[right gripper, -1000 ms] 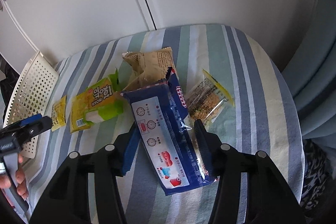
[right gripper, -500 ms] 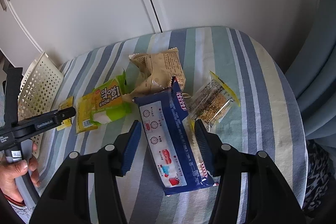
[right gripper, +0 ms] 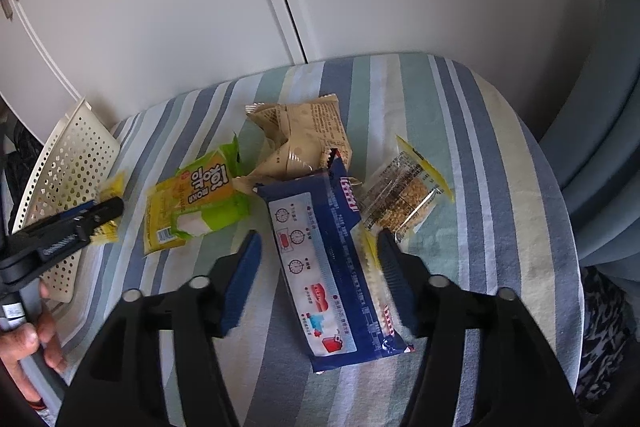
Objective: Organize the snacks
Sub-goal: 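Carry the yellow bibizan packet over the basket and open the left tool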
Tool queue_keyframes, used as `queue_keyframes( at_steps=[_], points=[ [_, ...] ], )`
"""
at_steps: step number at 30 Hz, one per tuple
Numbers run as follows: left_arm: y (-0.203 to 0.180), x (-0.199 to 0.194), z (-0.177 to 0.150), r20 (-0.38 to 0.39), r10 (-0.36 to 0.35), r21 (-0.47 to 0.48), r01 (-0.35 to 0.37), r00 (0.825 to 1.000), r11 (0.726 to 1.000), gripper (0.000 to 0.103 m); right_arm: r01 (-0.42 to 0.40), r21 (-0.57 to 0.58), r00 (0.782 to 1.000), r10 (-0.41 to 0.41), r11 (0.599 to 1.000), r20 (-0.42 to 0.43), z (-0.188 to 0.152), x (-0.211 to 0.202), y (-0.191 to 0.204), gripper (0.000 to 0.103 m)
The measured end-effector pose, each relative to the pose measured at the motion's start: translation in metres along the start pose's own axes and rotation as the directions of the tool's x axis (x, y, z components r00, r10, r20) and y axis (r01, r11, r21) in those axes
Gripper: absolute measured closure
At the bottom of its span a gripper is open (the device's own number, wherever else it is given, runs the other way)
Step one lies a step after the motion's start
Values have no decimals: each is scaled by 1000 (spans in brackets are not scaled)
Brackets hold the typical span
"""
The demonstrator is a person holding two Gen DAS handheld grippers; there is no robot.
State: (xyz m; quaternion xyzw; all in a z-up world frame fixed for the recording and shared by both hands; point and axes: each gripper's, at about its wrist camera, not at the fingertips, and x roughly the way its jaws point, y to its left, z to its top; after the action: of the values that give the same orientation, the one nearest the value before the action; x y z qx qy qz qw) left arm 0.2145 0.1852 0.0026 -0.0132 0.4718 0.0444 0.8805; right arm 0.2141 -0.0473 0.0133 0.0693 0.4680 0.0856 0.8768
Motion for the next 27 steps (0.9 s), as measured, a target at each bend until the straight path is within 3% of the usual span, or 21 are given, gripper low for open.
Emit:
queue_keyframes(
  at_steps=[5, 12, 21, 27],
  points=[
    [0, -40, 0, 67, -31, 6, 30, 997, 1000, 54, 17, -18, 1000, -17, 1000, -15, -4, 1, 6, 40],
    [32, -87, -2, 149, -30, -12, 32, 988, 999, 54, 59, -34, 996, -61, 998, -72, -8, 9, 5, 40],
    [100, -105, 1, 206, 62, -68, -49, 976, 996, 54, 64, -31, 994, -67, 997, -90, -10, 14, 4, 48],
    [151, -107, -2, 194, 142, -122, -119, 971, 985, 54, 59, -39, 994, -62, 998, -95, -9, 17, 6, 51]
  ],
)
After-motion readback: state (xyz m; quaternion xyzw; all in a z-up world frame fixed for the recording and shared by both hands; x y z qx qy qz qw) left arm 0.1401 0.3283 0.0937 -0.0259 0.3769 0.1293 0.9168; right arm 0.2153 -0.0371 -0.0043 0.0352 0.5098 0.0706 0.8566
